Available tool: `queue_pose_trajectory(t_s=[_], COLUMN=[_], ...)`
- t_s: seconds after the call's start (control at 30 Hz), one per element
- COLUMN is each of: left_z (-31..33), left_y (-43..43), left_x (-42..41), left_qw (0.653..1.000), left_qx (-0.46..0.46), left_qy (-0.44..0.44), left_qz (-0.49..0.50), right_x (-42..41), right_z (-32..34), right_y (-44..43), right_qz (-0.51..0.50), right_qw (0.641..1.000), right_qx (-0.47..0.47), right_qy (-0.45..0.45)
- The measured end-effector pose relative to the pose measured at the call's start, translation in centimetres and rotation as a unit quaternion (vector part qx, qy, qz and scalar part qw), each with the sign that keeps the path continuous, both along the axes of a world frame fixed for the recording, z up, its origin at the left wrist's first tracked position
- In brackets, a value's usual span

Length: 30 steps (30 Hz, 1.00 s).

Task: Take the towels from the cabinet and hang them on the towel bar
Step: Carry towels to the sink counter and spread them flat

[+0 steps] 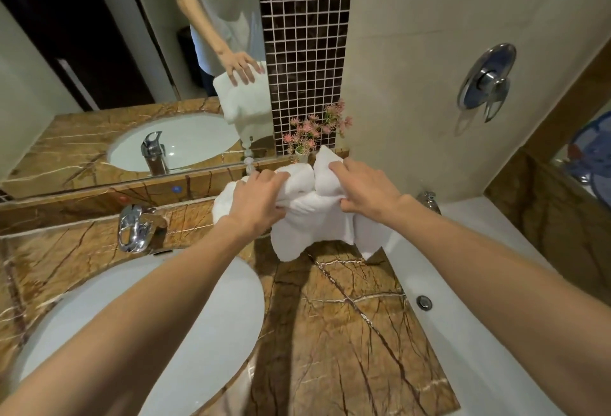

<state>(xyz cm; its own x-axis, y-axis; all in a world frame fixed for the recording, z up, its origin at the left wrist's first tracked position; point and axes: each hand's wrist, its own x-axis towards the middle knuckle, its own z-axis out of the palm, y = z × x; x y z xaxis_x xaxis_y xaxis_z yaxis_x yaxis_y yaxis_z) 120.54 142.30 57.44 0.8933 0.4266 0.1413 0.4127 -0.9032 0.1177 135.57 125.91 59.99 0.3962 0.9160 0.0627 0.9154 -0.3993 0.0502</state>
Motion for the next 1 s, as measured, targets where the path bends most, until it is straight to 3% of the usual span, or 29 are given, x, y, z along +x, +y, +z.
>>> queue_pose_trajectory(t_s=[0.17, 0.43, 0.57, 0.73, 1.0], left_z=[-5.5, -12.2, -13.5, -14.5, -15.4], left_y=[-2.1, -5.5, -6.4, -6.6, -7.2], left_x=[-1.6, -6.4, -7.6, -8.3, -8.4], left_qw=[1.000, 0.997, 0.994, 0.986, 0.983], left_qx=[-0.001, 0.009, 0.031, -0.007, -0.036], left_qy=[0.016, 0.066, 0.092, 0.158, 0.172], left_qz=[0.010, -0.033, -0.058, -0.061, -0.056], right_x=[-1.4, -5.9, -7.2, -8.0, -8.9], right_z=[-5.4, -13.2, -14.8, -15.5, -15.7], right_y=[-1.4, -5.2, -6.7, -6.8, -7.1], right_qz=[0.010, 0.005, 0.029, 0.045, 0.031], right_qw=[1.000, 0.996, 0.994, 0.991, 0.990], right_qx=[-0.008, -0.075, -0.099, -0.128, -0.136], right_qy=[-0.019, 0.042, 0.036, 0.013, 0.012])
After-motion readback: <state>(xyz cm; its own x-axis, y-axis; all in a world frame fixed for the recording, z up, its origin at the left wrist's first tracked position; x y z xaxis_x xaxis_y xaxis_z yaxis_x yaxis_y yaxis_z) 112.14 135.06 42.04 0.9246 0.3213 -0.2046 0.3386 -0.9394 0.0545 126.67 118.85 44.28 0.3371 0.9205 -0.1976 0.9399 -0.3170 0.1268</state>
